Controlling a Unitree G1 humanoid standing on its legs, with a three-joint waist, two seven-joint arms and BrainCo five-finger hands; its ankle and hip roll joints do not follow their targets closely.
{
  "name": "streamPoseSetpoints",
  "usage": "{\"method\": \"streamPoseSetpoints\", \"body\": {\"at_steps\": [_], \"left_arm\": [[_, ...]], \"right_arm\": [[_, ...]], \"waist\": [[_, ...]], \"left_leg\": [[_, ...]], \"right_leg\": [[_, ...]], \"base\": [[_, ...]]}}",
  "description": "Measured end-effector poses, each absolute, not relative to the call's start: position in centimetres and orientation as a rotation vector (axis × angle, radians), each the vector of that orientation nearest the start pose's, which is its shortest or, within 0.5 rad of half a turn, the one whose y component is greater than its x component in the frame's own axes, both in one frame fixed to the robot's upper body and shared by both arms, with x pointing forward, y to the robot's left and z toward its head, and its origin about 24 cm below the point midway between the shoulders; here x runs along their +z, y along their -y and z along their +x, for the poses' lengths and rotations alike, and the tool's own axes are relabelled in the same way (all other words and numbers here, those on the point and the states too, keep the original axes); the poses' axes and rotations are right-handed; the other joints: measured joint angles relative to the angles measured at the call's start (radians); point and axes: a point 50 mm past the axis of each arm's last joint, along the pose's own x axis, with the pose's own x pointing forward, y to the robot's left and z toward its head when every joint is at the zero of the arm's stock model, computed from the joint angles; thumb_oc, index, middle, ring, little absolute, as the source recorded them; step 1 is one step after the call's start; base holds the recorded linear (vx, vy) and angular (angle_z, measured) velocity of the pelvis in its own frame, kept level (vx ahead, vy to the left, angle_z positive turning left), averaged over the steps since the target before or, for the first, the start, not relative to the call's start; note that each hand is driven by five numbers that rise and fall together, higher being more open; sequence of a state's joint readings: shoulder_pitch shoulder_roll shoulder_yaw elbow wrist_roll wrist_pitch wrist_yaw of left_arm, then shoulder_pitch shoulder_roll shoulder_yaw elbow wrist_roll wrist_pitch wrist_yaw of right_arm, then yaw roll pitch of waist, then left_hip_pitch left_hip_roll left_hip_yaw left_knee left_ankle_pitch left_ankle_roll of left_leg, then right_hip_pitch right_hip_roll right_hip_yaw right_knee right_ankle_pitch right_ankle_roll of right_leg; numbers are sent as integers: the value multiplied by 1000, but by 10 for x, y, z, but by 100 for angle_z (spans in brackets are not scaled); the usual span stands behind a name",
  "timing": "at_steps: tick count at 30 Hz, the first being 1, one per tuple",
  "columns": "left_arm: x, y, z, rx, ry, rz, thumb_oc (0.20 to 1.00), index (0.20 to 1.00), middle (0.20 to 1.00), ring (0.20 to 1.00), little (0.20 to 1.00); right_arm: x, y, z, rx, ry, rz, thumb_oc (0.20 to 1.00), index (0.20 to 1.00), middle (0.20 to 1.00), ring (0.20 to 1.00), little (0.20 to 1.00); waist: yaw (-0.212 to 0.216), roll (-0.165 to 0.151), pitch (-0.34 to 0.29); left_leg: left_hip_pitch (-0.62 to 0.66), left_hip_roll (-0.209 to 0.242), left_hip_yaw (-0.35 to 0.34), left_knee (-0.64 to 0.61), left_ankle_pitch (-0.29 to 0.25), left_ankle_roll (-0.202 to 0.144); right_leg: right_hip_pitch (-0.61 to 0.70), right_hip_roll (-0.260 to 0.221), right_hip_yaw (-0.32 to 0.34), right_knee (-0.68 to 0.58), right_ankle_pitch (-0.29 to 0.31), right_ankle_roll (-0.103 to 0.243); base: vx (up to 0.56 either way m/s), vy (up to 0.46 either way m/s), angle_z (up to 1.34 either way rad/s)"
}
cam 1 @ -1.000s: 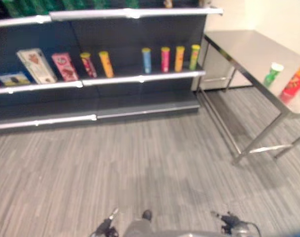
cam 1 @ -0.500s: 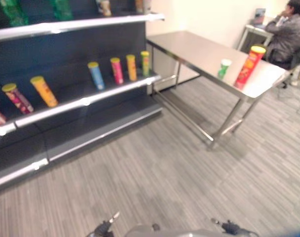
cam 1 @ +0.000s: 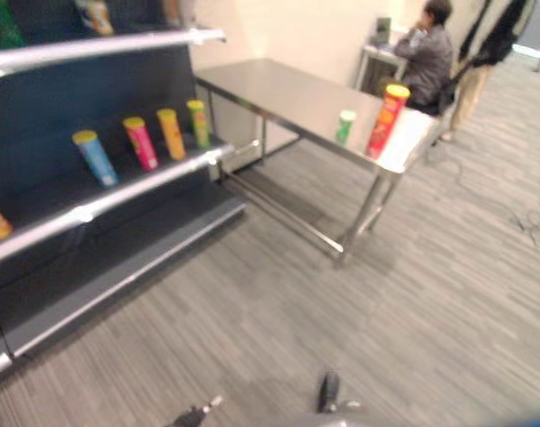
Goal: Put the goods on the table back onto the shelves and tidy them up.
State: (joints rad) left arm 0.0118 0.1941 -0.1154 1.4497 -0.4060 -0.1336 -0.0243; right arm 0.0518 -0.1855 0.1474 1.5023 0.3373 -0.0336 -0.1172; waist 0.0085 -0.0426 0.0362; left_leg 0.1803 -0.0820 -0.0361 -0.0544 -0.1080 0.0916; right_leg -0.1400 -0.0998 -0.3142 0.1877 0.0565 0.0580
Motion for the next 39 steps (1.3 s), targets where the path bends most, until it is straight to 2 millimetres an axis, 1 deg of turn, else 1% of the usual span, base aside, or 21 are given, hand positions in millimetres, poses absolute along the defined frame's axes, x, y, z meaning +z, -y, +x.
{"method": "streamPoseSetpoints", "body": {"at_steps": [3, 4, 6, 8, 9, 13, 14, 16, 19, 21, 22, 23, 25, 28, 30, 31, 32, 33, 36, 37, 39], "left_arm": [[-172, -232, 26, 341, -1340, -73, 1000, 1000, 1000, 1000, 1000], [-169, -244, 22, 372, -1352, -48, 1000, 1000, 1000, 1000, 1000], [-170, -241, 22, 389, -1341, -79, 1000, 1000, 1000, 1000, 1000], [-170, -231, 45, 372, -1271, -112, 1000, 1000, 1000, 1000, 1000], [-169, -231, 53, 360, -1245, -107, 1000, 1000, 1000, 1000, 1000], [-166, -236, 68, 359, -1193, -103, 1000, 1000, 1000, 1000, 1000], [-165, -233, 76, 370, -1166, -135, 1000, 1000, 1000, 1000, 1000], [-165, -230, 78, 365, -1158, -145, 1000, 1000, 1000, 1000, 1000], [-166, -222, 88, 397, -1151, -207, 1000, 1000, 1000, 1000, 1000], [-169, -219, 77, 420, -1175, -228, 1000, 1000, 1000, 1000, 1000], [-168, -222, 78, 431, -1173, -228, 1000, 1000, 1000, 1000, 1000], [-167, -223, 81, 438, -1159, -233, 1000, 1000, 1000, 1000, 1000], [-167, -220, 84, 437, -1145, -251, 1000, 1000, 1000, 1000, 1000], [-164, -219, 96, 416, -1115, -239, 1000, 1000, 1000, 1000, 1000], [-162, -216, 108, 366, -1097, -212, 1000, 1000, 1000, 1000, 1000], [-161, -216, 114, 338, -1092, -192, 1000, 1000, 1000, 1000, 1000], [-162, -211, 111, 301, -1109, -170, 1000, 1000, 1000, 1000, 1000], [-166, -207, 97, 274, -1159, -144, 1000, 1000, 1000, 1000, 1000], [-170, -215, 72, 259, -1233, -81, 1000, 1000, 1000, 1000, 1000], [-170, -221, 66, 258, -1250, -54, 1000, 1000, 1000, 1000, 1000], [-170, -232, 48, 246, -1306, 9, 1000, 1000, 1000, 1000, 1000]], "right_arm": [[-175, 224, 19, -358, -1444, -62, 1000, 1000, 1000, 1000, 1000], [-176, 214, 34, -322, -1391, -45, 1000, 1000, 1000, 1000, 1000], [-173, 214, 58, -286, -1314, -68, 1000, 1000, 1000, 1000, 1000], [-167, 218, 83, -254, -1233, -113, 1000, 1000, 1000, 1000, 1000], [-163, 213, 106, -234, -1177, -112, 1000, 1000, 1000, 1000, 1000], [-158, 209, 129, -195, -1120, -152, 1000, 1000, 1000, 1000, 1000], [-157, 214, 128, -201, -1122, -175, 1000, 1000, 1000, 1000, 1000], [-158, 217, 122, -198, -1145, -200, 1000, 1000, 1000, 1000, 1000], [-161, 225, 110, -229, -1220, -224, 1000, 1000, 1000, 1000, 1000], [-162, 225, 105, -221, -1231, -234, 1000, 1000, 1000, 1000, 1000], [-164, 220, 103, -210, -1238, -227, 1000, 1000, 1000, 1000, 1000], [-165, 216, 102, -201, -1242, -221, 1000, 1000, 1000, 1000, 1000], [-162, 211, 114, -162, -1202, -242, 1000, 1000, 1000, 1000, 1000], [-164, 209, 108, -129, -1213, -252, 1000, 1000, 1000, 1000, 1000], [-166, 213, 98, -136, -1243, -251, 1000, 1000, 1000, 1000, 1000], [-169, 213, 85, -129, -1285, -248, 1000, 1000, 1000, 1000, 1000], [-168, 219, 83, -138, -1291, -257, 1000, 1000, 1000, 1000, 1000], [-167, 227, 82, -165, -1301, -250, 1000, 1000, 1000, 1000, 1000], [-167, 235, 72, -182, -1336, -270, 1000, 1000, 1000, 1000, 1000], [-167, 235, 69, -184, -1344, -268, 1000, 1000, 1000, 1000, 1000], [-169, 229, 66, -181, -1347, -247, 1000, 1000, 1000, 1000, 1000]], "waist": [[-4, 9, -20], [1, -38, -18], [42, -60, -27], [81, -30, -22], [85, -40, -15], [113, -77, 20], [117, -66, 33], [125, -45, 42], [154, 13, 85], [169, 51, 85], [165, 30, 89], [181, 6, 88], [193, -9, 95], [192, -1, 92], [176, 0, 74], [160, -23, 65], [163, 17, 64], [159, 44, 62], [137, 62, 26], [139, 58, 17], [130, 53, -21]], "left_leg": [[2, 36, -6, 40, -22, -5], [-64, 21, 8, 249, -92, -97], [-204, 21, 9, 606, -92, -114], [-397, 68, -36, 924, -85, -109], [-457, 81, -60, 902, -96, -108], [-469, 131, -64, 509, -71, -135], [-455, 136, -77, 316, 3, -158], [-453, 127, -112, 198, 68, -172], [-467, 92, -329, -44, 187, -199], [-458, 111, -336, -3, 179, -202], [-461, 74, -321, 45, 238, -209], [-457, 42, -308, 82, 238, -204], [-436, -10, -290, 169, 258, -130], [-379, -16, -208, 160, 223, -81], [-336, -15, -170, 74, 210, -83], [-364, -66, -163, 209, 178, -26], [-350, -56, -176, 280, 114, 22], [-321, -70, -161, 251, 98, 20], [-205, -92, -142, 130, 119, 16], [-179, -94, -138, 97, 127, 16], [-171, -89, -128, 52, 143, -6]], "right_leg": [[43, 61, -6, -103, -6, -46], [103, 59, 14, -207, 41, -79], [163, 77, 42, -251, 27, -113], [189, 127, 65, -274, 8, -129], [206, 130, 88, -273, -30, -160], [249, 117, 143, -275, -53, -128], [286, 118, 139, -275, -70, -113], [312, 116, 155, -276, -93, -95], [365, 104, 213, -276, -163, -66], [409, 100, 250, -276, -187, -29], [431, 61, 261, -274, -219, -28], [425, 21, 288, -256, -239, -39], [404, -21, 304, -159, -216, -30], [386, -49, 310, -68, -128, 0], [342, -61, 303, -3, -79, -3], [323, -120, 320, 26, -55, -5], [294, -112, 341, 82, -55, -2], [257, -142, 314, 200, -74, -1], [217, -216, 197, 307, -69, 17], [202, -221, 168, 318, -78, 20], [149, -159, 175, 285, -105, 37]], "base": [[292, -95, 9], [171, -82, -4], [158, -77, -29], [231, 59, -44], [313, 112, -47], [235, 165, -43], [314, 212, -18], [338, 198, -17], [300, 248, -41], [267, 362, -79], [294, 465, -62], [284, 489, -111], [247, 537, -135], [234, 638, -70], [219, 582, -12], [161, 507, -9], [163, 518, -38], [119, 331, -61], [130, 296, -38], [89, 148, -26], [65, 76, -11]]}}
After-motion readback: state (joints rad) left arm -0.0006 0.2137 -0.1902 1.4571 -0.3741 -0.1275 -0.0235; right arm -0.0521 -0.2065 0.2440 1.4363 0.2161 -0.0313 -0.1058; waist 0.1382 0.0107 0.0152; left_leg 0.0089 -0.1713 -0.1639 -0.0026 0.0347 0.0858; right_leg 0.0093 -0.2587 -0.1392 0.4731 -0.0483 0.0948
